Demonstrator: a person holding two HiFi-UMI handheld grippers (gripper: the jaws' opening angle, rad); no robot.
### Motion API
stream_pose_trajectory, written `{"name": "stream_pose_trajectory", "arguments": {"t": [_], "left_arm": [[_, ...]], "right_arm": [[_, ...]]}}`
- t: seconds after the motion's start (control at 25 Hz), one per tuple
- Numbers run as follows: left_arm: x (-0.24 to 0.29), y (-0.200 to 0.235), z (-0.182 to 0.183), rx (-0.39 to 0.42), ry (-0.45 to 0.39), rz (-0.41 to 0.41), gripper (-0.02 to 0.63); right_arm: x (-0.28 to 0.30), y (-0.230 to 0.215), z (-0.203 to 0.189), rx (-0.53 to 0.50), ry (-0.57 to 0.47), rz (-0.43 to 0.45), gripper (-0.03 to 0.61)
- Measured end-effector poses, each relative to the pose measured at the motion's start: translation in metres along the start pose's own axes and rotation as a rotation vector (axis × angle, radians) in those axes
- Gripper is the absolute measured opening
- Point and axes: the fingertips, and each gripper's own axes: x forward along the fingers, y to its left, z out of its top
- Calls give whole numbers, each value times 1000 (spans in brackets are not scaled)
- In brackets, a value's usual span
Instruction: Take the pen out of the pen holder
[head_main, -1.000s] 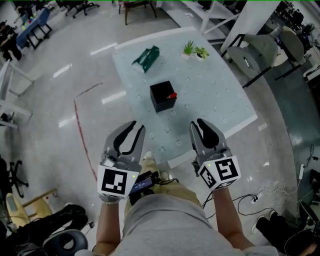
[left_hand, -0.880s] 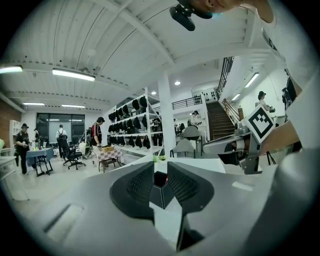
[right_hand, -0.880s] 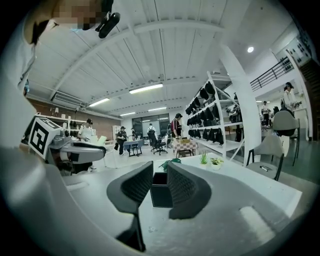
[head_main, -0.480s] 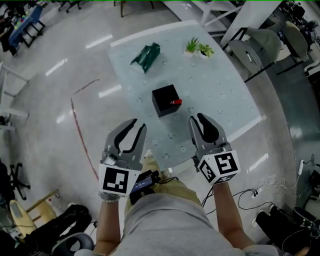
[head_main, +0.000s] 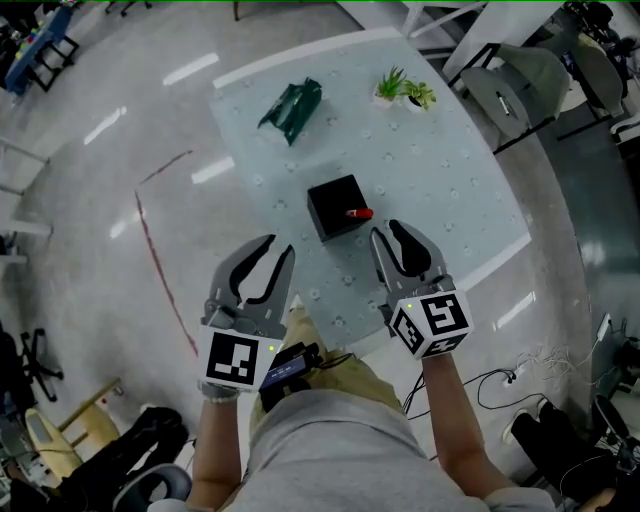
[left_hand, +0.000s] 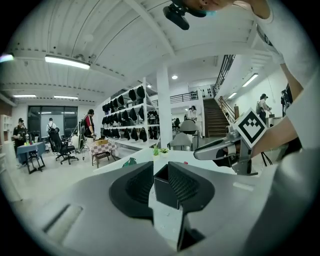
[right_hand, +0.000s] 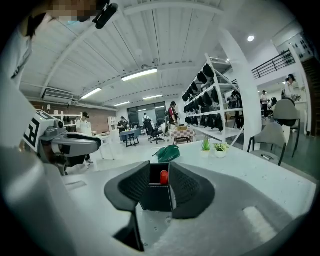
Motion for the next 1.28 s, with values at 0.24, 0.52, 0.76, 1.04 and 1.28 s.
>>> {"name": "stream_pose_trajectory", "arguments": {"t": [0.24,0.52,0.76,1.04,1.28], "left_arm": [[10,10,-11,-12,17,-13,92],[14,19,-20,-33,34,-21,92],[17,26,-25,-46,36,-18,92],[20,25,-25,-45,37,-27,92],[21,24,-21,-43,31,-29,92]], "right_arm": [[25,-6,-16,14,40,-12,130],[46,-9,-31,29,80,-29,130],[56,-7,-33,4,91,-38,119],[57,-7,-30,-30,94,-36,66],[53,-7,-21,-16,66,-31,64]]}}
